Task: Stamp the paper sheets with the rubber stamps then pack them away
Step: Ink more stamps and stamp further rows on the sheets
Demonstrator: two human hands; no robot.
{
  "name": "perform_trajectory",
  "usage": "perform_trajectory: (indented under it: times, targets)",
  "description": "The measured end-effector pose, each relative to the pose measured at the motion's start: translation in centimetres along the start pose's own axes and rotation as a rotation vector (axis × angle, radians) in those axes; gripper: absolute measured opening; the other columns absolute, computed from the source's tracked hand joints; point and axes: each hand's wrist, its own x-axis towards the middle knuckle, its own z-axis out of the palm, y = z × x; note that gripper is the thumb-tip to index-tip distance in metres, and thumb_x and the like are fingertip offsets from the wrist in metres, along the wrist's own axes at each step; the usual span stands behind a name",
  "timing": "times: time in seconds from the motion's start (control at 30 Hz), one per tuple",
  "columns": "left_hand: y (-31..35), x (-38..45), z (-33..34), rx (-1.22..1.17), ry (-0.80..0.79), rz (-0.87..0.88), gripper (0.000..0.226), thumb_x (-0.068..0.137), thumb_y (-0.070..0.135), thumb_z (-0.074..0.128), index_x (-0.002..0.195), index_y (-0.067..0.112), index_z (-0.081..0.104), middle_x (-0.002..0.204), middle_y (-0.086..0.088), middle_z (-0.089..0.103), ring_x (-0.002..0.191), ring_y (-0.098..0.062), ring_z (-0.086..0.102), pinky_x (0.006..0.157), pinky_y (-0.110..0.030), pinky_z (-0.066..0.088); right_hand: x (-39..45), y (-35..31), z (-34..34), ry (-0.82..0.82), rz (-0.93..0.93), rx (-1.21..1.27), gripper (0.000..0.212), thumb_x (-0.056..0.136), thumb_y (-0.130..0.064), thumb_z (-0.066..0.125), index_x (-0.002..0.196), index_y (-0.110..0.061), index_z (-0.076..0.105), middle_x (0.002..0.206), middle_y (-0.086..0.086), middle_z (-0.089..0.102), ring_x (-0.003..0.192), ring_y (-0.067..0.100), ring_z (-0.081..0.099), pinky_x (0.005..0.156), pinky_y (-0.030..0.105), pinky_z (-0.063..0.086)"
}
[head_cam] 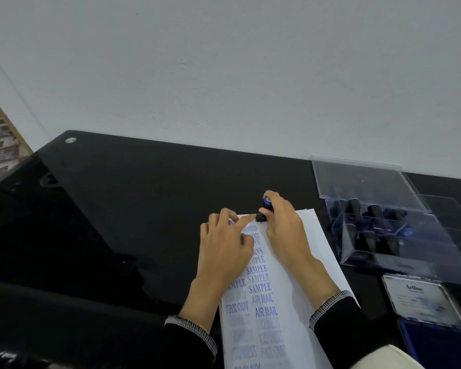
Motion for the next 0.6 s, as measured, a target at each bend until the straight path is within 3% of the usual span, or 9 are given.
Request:
perform_trajectory:
  times: [0.17,0.4,0.6]
  targets:
    - [0.0,0.0,0.1,-0.012,0.004,-0.005,0.04,0.092,0.035,0.045,0.132,0.039,0.05,0.118,0.012,0.042,0.105,-0.007,0.037,0.09,-0.023,0.025,-0.2,-0.3,-0.2,0.006,-0.023,-0.025,0.034,0.094,-0.016,0.054,0.127,-0.011,0.05,0.107,0.006,0.058,0.089,0.012,0.051,0.076,0.021,0.047]
    - [-0.2,-0.1,-0.6,-0.079,0.008,-0.094,0.041,0.093,0.034,0.049,0.133,0.029,0.05,0.125,0.013,0.045,0.115,-0.006,0.037,0.098,-0.023,0.026,-0.1,-0.7,-0.2,-0.001,0.03,-0.048,0.03,0.09,-0.014,0.06,0.118,-0.011,0.051,0.096,-0.002,0.049,0.082,0.012,0.052,0.063,0.004,0.034]
    - [-2.3,-0.6,-2.4,-0.026,0.13,-0.32,0.034,0.093,0.041,0.052,0.123,0.027,0.059,0.124,0.008,0.05,0.12,-0.015,0.037,0.103,-0.036,0.026,-0.3,-1.2,-0.2,-0.012,0.072,-0.059,0.023,0.09,-0.013,0.059,0.112,-0.01,0.05,0.095,0.0,0.051,0.081,0.012,0.05,0.07,0.013,0.037]
